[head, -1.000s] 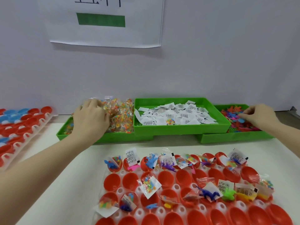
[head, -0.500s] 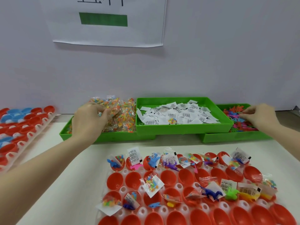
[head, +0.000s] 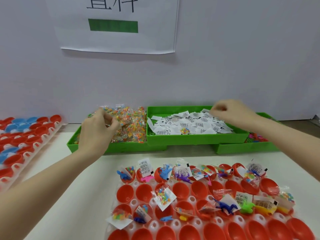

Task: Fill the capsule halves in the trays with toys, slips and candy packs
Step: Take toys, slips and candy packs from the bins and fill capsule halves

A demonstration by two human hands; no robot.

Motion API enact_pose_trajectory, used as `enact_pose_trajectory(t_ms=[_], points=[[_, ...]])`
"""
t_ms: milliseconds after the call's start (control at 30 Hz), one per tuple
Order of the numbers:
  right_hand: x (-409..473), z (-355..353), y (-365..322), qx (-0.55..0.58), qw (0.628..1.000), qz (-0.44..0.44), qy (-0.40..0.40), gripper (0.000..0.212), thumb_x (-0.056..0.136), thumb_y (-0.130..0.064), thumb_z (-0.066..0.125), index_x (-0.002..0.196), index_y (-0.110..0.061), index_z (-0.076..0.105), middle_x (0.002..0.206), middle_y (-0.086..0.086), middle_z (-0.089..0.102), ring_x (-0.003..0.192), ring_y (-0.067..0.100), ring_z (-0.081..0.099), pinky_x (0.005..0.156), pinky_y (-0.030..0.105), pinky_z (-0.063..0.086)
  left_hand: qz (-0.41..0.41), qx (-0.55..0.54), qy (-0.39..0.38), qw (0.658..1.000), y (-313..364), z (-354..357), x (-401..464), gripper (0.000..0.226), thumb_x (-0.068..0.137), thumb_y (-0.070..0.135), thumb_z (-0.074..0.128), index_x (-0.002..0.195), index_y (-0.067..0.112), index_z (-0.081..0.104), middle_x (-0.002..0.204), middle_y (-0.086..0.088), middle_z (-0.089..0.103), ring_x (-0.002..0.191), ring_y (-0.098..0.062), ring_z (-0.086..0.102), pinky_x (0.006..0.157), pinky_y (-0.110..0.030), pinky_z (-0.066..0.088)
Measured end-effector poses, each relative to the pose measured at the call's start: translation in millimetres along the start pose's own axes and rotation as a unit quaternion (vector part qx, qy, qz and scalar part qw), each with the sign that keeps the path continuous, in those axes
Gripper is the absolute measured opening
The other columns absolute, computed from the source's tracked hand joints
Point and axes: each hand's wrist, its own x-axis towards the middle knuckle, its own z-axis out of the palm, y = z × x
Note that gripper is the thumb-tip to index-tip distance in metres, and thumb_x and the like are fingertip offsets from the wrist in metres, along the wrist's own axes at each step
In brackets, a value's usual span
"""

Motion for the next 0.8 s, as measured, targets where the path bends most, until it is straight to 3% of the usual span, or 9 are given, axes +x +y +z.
enact_pose_trajectory(t_ms=[67,133,167,267,400,467,567,700,800], points=[[-1,6,-11,-0.136,0.984,0.003,-0.116,0.045,0.081,-0.050,0.060,0.116,-0.022,0.062,0.108,-0.011,0.061,0.099,0.013,0.057,0.080,0.031,0.045,-0.011,-0.023,-0.005,1.000,2,2,-2,0.009,0.087,0.015,0.055,0.084,0.007,0.053,0.075,-0.004,0.059,0.068,-0.020,0.053,0.065,-0.030,0.036],[-1,10,-15,-0.159,0.978,0.028,-0.133,0.050,0.077,-0.051,0.065,0.118,-0.022,0.062,0.126,-0.005,0.057,0.114,0.017,0.053,0.088,0.035,0.046,-0.016,-0.046,-0.011,0.999,5,2,-3,0.006,0.089,0.014,0.052,0.088,0.008,0.051,0.078,-0.006,0.058,0.069,-0.021,0.052,0.066,-0.030,0.036],[-1,11,-15,-0.141,0.984,0.034,-0.103,0.046,0.075,-0.047,0.070,0.112,-0.021,0.065,0.124,-0.002,0.059,0.110,0.018,0.054,0.084,0.033,0.047,-0.018,-0.058,-0.014,0.998,6,1,-4,0.006,0.090,0.014,0.050,0.091,0.008,0.050,0.081,-0.006,0.059,0.071,-0.022,0.052,0.066,-0.031,0.036],[-4,12,-13,-0.111,0.993,0.040,0.002,0.034,0.066,-0.039,0.079,0.091,-0.020,0.067,0.086,-0.004,0.060,0.082,0.018,0.053,0.064,0.027,0.036,-0.025,-0.099,-0.014,0.995,9,-2,-8,0.005,0.093,0.015,0.045,0.095,0.012,0.048,0.088,-0.009,0.062,0.077,-0.025,0.056,0.068,-0.032,0.040],[-7,9,-8,-0.002,0.998,0.055,0.037,0.038,0.065,-0.043,0.079,0.066,-0.010,0.058,0.059,0.002,0.045,0.058,0.018,0.040,0.053,0.025,0.025,-0.014,-0.133,-0.018,0.991,13,-9,-14,0.003,0.094,0.015,0.046,0.095,0.014,0.049,0.087,-0.007,0.063,0.072,-0.021,0.056,0.061,-0.028,0.043],[-10,7,-5,0.058,0.995,0.056,0.052,0.042,0.072,-0.042,0.074,0.071,-0.001,0.066,0.056,0.009,0.044,0.051,0.020,0.032,0.055,0.027,0.025,-0.016,-0.144,-0.024,0.989,14,-11,-15,0.003,0.094,0.015,0.047,0.095,0.015,0.050,0.085,-0.005,0.063,0.069,-0.018,0.056,0.056,-0.020,0.040],[-12,5,-2,0.072,0.992,0.063,0.081,0.036,0.084,-0.038,0.063,0.079,-0.003,0.072,0.059,0.014,0.057,0.050,0.027,0.045,0.058,0.030,0.040,-0.026,-0.162,-0.031,0.986,15,-14,-17,0.003,0.094,0.016,0.049,0.095,0.015,0.052,0.078,0.000,0.062,0.063,-0.013,0.056,0.050,-0.010,0.040],[-16,0,-4,0.011,0.987,0.055,0.148,0.047,0.094,-0.030,0.049,0.051,-0.010,0.043,0.046,0.001,0.032,0.045,0.018,0.029,0.051,0.025,0.026,-0.055,-0.201,-0.033,0.978,20,-19,-20,0.005,0.091,0.017,0.055,0.095,0.013,0.055,0.072,0.007,0.061,0.057,-0.011,0.056,0.058,-0.017,0.044],[-29,-7,-19,0.045,0.988,0.016,0.145,0.047,0.093,-0.028,0.050,0.050,-0.012,0.038,0.046,-0.001,0.030,0.045,0.015,0.027,0.050,0.025,0.023,-0.088,-0.257,-0.042,0.962,30,-23,-27,0.001,0.088,0.016,0.059,0.089,0.016,0.060,0.072,0.005,0.064,0.049,-0.003,0.058,0.057,-0.017,0.047]])
